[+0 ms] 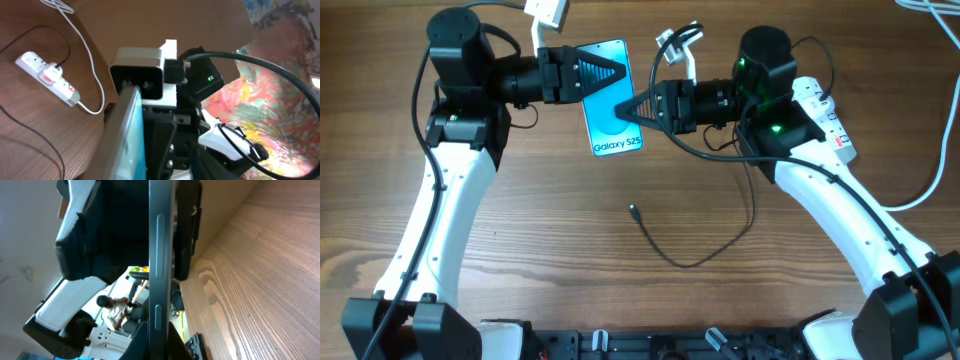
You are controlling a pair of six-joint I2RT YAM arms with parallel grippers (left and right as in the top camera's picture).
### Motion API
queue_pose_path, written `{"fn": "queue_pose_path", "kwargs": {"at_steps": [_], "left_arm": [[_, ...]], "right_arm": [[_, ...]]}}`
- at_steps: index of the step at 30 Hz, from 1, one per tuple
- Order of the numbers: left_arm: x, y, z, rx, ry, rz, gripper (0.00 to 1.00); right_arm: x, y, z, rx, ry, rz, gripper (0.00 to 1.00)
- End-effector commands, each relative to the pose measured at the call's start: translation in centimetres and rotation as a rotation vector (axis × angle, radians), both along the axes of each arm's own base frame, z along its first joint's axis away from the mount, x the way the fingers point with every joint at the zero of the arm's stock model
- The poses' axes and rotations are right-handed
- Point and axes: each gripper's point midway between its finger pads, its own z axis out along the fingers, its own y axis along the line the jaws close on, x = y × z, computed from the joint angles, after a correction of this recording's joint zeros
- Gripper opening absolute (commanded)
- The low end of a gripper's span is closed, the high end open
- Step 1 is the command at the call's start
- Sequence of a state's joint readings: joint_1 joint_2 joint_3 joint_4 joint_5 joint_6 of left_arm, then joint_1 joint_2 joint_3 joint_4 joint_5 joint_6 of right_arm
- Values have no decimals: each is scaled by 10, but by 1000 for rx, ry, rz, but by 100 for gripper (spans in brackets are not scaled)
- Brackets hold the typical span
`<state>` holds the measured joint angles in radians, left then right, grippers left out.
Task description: Plug charger to phone and switch on socket
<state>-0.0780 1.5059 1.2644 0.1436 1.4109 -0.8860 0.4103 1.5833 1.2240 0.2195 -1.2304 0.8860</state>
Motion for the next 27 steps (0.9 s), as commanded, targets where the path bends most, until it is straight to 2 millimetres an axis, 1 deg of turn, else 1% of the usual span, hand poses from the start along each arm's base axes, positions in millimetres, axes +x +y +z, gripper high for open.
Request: {"fn": "queue_pose_path", "kwargs": {"at_steps": [1, 5, 8, 10, 13, 18, 22, 23, 24, 25, 27], "left_arm": [[-15, -6, 11, -9, -1, -65, 36], [-19, -6, 12, -11, -2, -84, 40], [-19, -6, 12, -11, -2, -84, 53], [-19, -6, 12, -11, -2, -84, 55], [-19, -6, 12, -11, -4, -83, 48], [-15, -3, 15, -12, -37, -66, 44], [-15, -3, 15, -12, -43, -66, 33], [-15, -3, 15, -12, -43, -66, 29], [-15, -3, 15, -12, -43, -66, 22], [-15, -3, 15, -12, -43, -66, 17], [-15, -3, 15, -12, -43, -66, 17]], "right_arm": [[1, 3, 3, -2, 8, -12, 4], [2, 4, 12, 23, 8, -19, 4], [8, 4, 20, 44, -7, -50, 4], [13, 4, 20, 45, -6, -83, 4], [12, 4, 20, 44, -6, -73, 4], [5, 4, 19, 41, -1, -34, 4], [1, 4, 17, 36, 13, -11, 4], [1, 4, 17, 35, 14, -10, 4], [1, 4, 17, 35, 14, -11, 4], [1, 4, 17, 35, 14, -11, 4], [1, 4, 17, 35, 15, -11, 4]]}}
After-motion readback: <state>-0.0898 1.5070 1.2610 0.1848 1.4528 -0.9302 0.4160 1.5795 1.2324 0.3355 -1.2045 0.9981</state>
